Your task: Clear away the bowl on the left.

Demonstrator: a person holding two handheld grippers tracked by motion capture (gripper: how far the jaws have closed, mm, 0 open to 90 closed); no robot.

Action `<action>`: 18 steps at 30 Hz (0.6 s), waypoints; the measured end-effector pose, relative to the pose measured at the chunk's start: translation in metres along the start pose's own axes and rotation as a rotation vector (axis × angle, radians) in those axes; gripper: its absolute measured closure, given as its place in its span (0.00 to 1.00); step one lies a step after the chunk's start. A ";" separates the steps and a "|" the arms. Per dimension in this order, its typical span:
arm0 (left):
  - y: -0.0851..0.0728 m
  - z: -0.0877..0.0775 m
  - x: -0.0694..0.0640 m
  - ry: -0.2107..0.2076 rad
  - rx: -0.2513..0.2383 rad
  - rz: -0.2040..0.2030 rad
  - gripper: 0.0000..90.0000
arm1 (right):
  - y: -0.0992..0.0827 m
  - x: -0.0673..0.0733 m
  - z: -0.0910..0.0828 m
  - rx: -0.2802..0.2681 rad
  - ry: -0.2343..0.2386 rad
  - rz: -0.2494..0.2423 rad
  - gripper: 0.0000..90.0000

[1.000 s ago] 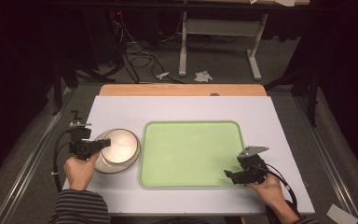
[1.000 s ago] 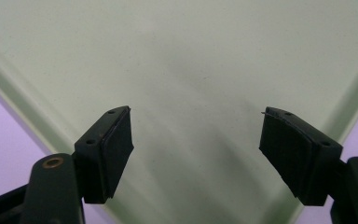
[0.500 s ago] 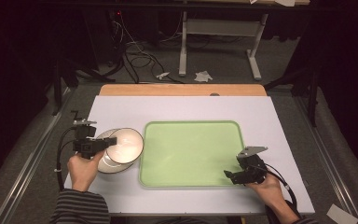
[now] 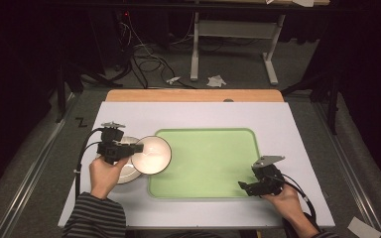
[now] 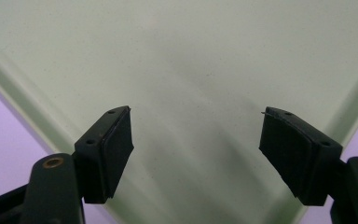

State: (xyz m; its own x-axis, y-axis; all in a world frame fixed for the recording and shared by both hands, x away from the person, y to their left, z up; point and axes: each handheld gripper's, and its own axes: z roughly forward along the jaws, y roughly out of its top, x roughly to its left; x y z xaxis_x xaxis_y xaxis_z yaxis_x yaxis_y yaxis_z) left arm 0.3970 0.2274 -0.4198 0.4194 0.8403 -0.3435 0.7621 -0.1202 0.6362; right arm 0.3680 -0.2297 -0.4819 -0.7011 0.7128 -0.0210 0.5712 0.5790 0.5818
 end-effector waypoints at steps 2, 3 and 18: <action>0.006 0.007 -0.008 -0.026 0.007 0.017 0.90 | 0.000 0.000 0.000 -0.001 0.001 0.001 0.30; 0.006 0.007 -0.008 -0.026 0.007 0.017 0.90 | 0.000 0.000 0.000 -0.001 0.001 0.001 0.30; 0.034 0.044 -0.045 -0.076 0.065 0.108 0.90 | 0.000 0.000 0.000 -0.007 0.004 -0.005 0.30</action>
State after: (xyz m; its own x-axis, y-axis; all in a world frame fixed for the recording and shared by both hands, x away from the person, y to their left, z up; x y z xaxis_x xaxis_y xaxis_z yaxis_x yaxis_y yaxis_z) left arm 0.4251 0.1622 -0.4128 0.5348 0.7786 -0.3284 0.7399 -0.2437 0.6270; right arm 0.3677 -0.2297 -0.4816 -0.7055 0.7085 -0.0202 0.5651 0.5794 0.5873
